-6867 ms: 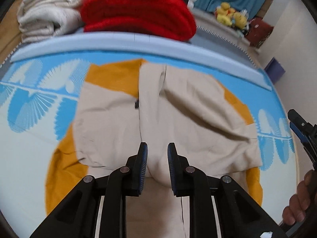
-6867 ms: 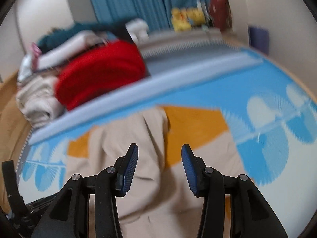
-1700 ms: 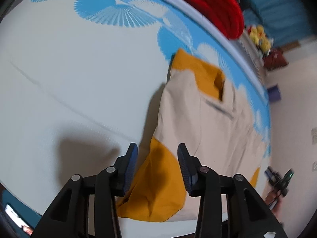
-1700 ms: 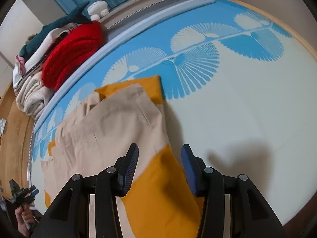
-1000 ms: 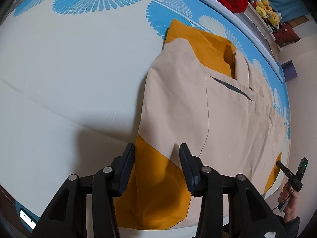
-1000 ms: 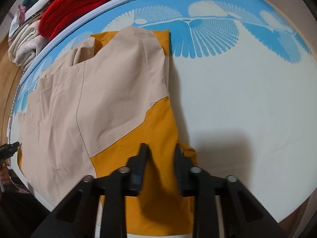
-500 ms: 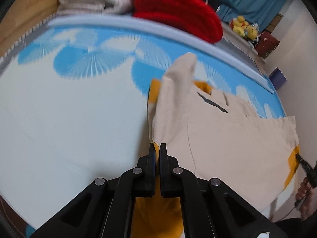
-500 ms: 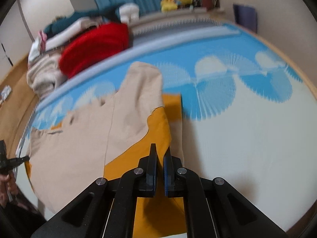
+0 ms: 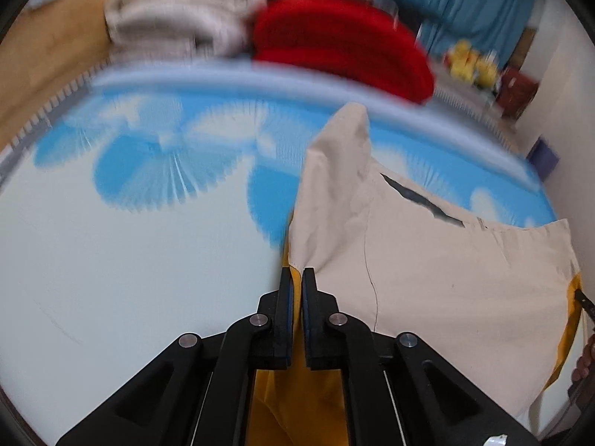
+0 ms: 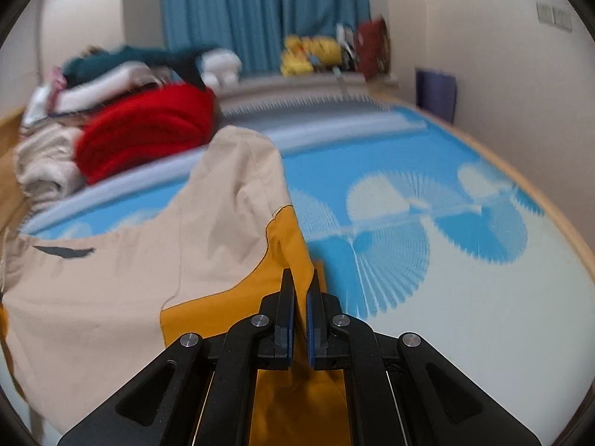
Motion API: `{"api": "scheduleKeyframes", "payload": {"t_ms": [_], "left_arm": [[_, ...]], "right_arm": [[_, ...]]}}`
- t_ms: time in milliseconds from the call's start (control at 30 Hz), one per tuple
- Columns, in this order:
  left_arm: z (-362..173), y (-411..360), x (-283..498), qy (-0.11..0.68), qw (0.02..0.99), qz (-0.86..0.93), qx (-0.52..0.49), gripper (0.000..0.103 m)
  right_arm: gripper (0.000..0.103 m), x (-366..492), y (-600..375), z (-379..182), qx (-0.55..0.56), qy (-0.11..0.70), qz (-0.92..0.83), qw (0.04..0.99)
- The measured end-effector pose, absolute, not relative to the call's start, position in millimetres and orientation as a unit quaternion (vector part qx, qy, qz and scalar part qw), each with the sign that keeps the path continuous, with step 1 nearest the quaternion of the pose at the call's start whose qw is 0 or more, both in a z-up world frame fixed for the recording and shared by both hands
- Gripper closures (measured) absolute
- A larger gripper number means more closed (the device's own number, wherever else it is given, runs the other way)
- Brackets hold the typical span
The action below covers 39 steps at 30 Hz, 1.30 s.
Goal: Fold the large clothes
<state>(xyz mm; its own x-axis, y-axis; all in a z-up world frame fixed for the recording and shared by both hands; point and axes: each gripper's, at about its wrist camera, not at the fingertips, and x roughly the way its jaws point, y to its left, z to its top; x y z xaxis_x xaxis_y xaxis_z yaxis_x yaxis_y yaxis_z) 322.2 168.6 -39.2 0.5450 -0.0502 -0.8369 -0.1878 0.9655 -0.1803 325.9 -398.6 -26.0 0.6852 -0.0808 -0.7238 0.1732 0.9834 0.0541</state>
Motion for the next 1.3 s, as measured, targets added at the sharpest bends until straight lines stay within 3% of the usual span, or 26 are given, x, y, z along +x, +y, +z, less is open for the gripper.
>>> {"api": "scheduleKeyframes", "payload": {"t_ms": [67,133,267,333,433,633,667,700,733,833,1033,1100,1167,1300], "left_arm": [[-67.1,171.6,335.2,0.530,0.835,0.044,-0.138,0.089],[-81.1,178.1,335.7,0.558,0.810,0.033,-0.176,0.082],[-62.9,188.1,320.9,0.544,0.815,0.026,-0.197,0.076],[-54.7,191.0,309.9,0.540,0.813,-0.008,-0.218,0.075],[-60.6,182.0,293.6,0.575,0.779,-0.086,-0.234,0.075],[-108.9,148.2,271.9,0.665,0.738,-0.089,-0.069,0.073],[-114.8,152.9,270.7,0.670,0.735,-0.077,-0.070,0.070],[-115.4,156.9,270.3,0.669,0.736,-0.072,-0.079,0.070],[-113.6,161.5,269.8,0.668,0.736,-0.066,-0.093,0.071],[-100.4,163.8,262.5,0.660,0.741,-0.051,-0.111,0.079],[-121.1,150.4,255.4,0.691,0.719,-0.045,-0.056,0.071],[-114.3,150.3,256.6,0.684,0.726,-0.032,-0.054,0.071],[-94.9,143.4,256.0,0.657,0.751,-0.032,-0.049,0.078],[-56.3,111.0,260.9,0.590,0.798,-0.106,-0.068,0.075]], "right_arm": [[0.097,347.2,-400.0,-64.1,0.072,0.473,-0.065,0.876],[0.087,356.7,-401.7,-94.3,0.062,0.538,-0.074,0.837],[0.077,347.3,-408.9,-92.3,0.079,0.549,-0.067,0.829],[0.062,335.4,-414.0,-91.2,0.087,0.563,-0.062,0.820],[0.057,314.5,-425.7,-97.3,0.110,0.590,-0.049,0.799],[0.056,283.4,-435.4,-105.8,0.124,0.616,-0.022,0.778],[0.059,281.1,-436.5,-108.2,0.127,0.618,-0.017,0.776],[0.070,280.3,-437.1,-111.4,0.130,0.620,-0.013,0.773],[0.073,278.6,-437.1,-114.6,0.129,0.623,-0.015,0.771],[0.074,274.0,-433.5,-112.6,0.114,0.620,-0.028,0.776],[0.070,264.7,-435.2,-106.9,0.073,0.618,-0.084,0.778],[0.070,262.2,-433.8,-100.2,0.039,0.612,-0.110,0.782],[0.070,258.6,-424.5,-78.5,-0.007,0.577,-0.133,0.806],[0.070,252.0,-391.7,-35.8,0.003,0.496,-0.038,0.867]]}}
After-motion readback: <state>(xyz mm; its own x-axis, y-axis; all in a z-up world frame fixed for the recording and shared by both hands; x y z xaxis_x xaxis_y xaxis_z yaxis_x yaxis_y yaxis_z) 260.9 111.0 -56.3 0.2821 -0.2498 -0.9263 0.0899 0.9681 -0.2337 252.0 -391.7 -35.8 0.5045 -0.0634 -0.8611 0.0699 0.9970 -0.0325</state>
